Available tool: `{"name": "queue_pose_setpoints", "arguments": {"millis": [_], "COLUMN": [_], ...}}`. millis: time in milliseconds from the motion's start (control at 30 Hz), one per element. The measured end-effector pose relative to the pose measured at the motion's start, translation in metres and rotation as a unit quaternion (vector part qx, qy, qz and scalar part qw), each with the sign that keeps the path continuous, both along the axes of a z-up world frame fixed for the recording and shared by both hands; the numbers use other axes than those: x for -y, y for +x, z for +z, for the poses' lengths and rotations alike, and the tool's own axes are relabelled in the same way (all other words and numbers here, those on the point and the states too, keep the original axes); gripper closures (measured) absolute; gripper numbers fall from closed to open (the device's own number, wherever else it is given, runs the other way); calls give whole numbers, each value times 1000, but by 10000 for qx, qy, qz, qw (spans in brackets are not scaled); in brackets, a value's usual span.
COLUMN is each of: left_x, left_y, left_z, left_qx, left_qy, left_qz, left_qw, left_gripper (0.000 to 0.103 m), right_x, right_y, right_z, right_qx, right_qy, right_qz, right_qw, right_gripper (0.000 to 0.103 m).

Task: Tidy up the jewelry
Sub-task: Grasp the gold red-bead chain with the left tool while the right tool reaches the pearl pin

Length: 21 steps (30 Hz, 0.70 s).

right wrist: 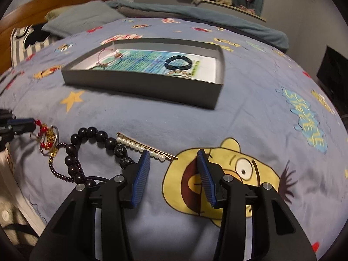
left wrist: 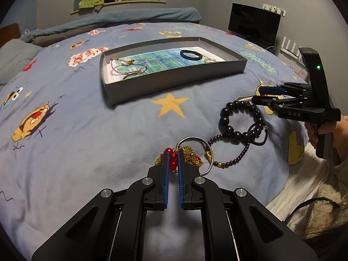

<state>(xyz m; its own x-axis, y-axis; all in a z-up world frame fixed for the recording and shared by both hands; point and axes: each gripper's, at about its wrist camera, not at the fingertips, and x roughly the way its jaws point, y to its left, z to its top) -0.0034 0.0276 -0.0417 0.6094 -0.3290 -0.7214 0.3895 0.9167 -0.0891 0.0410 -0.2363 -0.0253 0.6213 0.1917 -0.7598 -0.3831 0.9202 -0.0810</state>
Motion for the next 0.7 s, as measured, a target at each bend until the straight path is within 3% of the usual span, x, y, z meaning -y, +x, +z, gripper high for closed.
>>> {"name": "queue_pose_setpoints", "arguments": {"millis": [567,633,700], "left_x": [-4,-4,-4], "left_y": [4,4,4], "left_z": [-3,-3,-2], "left_qx": [-85,-92,-79], "left_qy": [-50,-56,-60], "left_qz": [65,72,63], "left_qw": [9999,9999,9999], "left_gripper": [95,95,95], "right_x": [-37,-36,-33], "right_y": [4,4,4], "right_z": [-7,-7,-5], "right_qx": [141,109,105], "right_qy": [-731,-651,-527], "right_qz": [909,937,885], "right_qw": [9931,9934,9946], "right_gripper": [59,69,88]}}
